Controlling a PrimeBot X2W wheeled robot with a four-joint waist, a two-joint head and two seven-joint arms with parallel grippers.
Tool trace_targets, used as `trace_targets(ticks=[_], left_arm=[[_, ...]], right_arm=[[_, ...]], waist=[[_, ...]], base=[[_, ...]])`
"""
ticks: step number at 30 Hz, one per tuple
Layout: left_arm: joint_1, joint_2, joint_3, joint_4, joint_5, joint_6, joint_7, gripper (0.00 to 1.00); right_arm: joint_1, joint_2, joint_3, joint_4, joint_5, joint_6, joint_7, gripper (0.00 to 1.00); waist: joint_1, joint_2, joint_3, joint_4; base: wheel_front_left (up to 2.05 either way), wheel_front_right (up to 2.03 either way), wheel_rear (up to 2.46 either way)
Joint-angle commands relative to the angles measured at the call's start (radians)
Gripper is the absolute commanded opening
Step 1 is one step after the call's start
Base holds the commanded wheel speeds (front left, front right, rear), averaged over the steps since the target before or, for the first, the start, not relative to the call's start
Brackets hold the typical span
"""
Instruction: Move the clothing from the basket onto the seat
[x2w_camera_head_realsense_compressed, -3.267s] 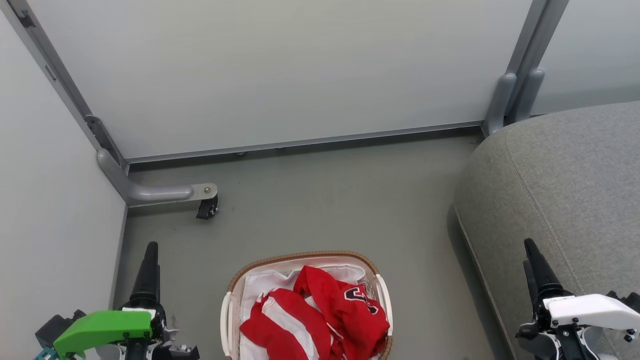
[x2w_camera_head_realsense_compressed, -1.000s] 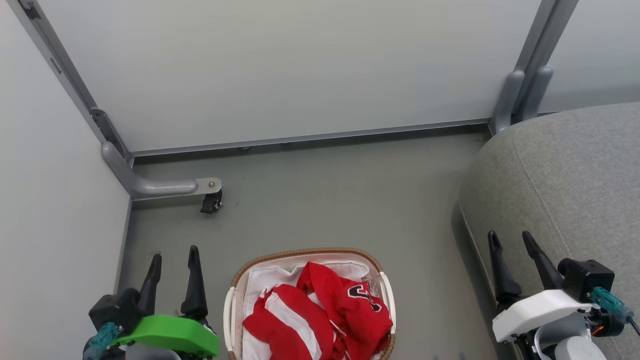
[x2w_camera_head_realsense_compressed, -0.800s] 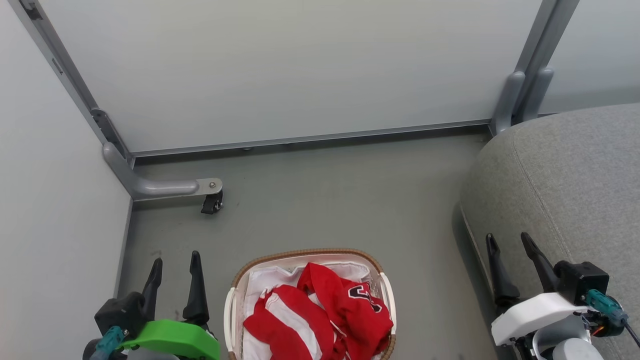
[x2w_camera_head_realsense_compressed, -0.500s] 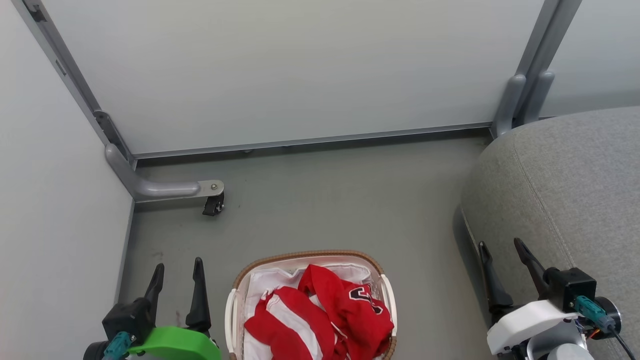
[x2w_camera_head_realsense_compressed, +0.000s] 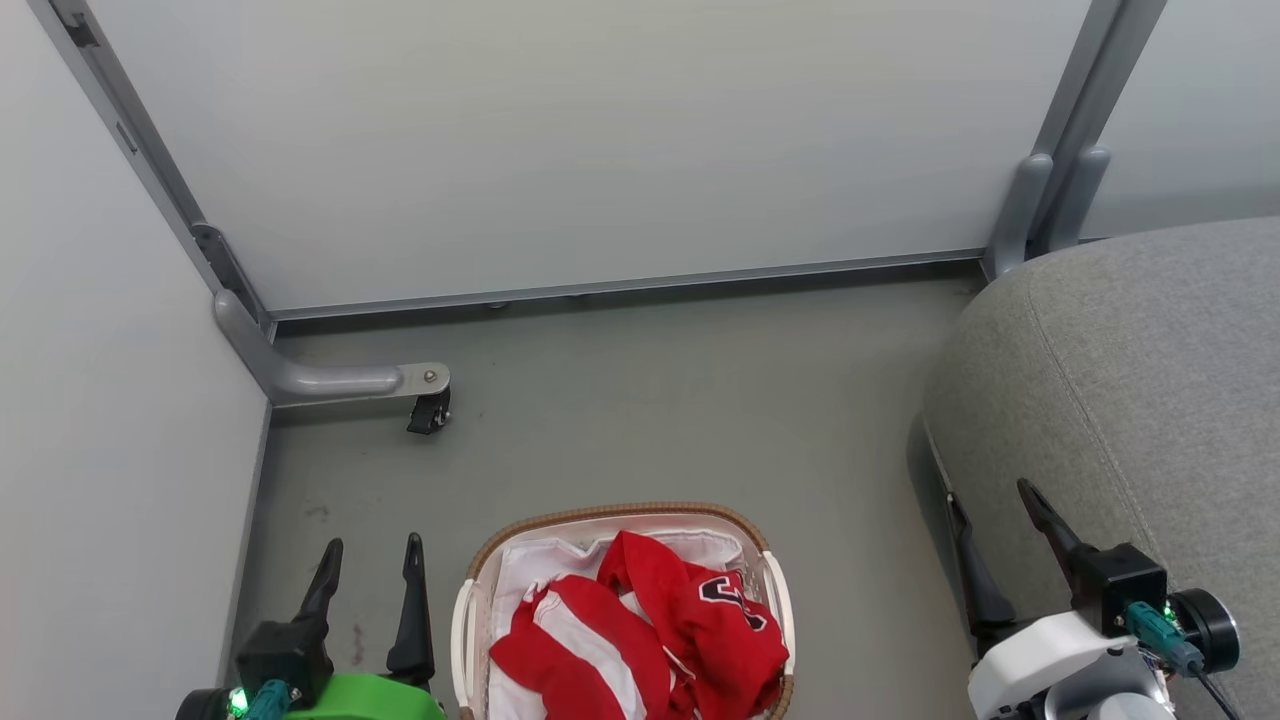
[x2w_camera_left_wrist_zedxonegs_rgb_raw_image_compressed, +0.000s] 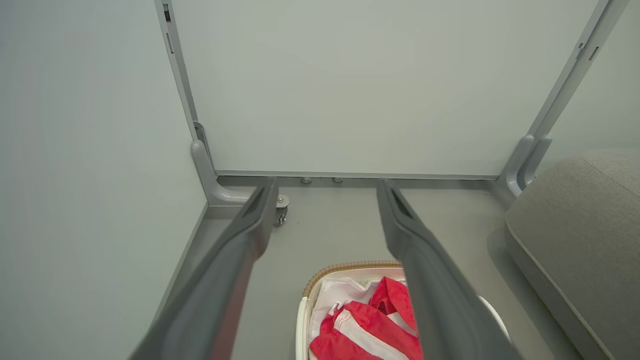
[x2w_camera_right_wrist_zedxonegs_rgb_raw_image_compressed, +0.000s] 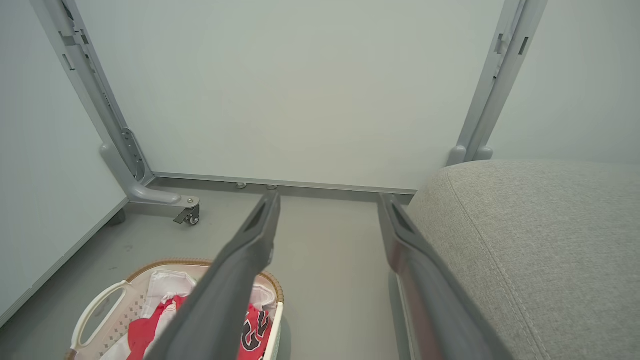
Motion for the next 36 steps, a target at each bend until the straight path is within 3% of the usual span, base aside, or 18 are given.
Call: trace_targets(ticks=[1, 8, 36], left_arm=[[0.009, 0.007, -0.002, 0.002, 0.017, -0.004, -0.008, 1.0], [0.015, 0.007, -0.009, 0.005, 0.067, -0.003, -0.021, 1.0], [0.005, 0.007, -0.008, 0.003, 0.055, -0.005, -0.017, 1.0]], right_arm=[[0.015, -0.006, 0.001, 0.002, -0.023, 0.0, -0.008, 1.0], [0.02, -0.007, 0.011, -0.001, -0.067, 0.0, -0.019, 1.0], [0.002, -0.007, 0.002, -0.011, -0.054, 0.0, -0.019, 1.0]], waist=[[0.0, -0.0001, 0.0, 0.0], [0.0, -0.0001, 0.001, 0.0], [0.0, -0.0001, 0.022, -0.005]], base=[[0.0, 0.0, 0.0], [0.0, 0.0, 0.0], [0.0, 0.0, 0.0]])
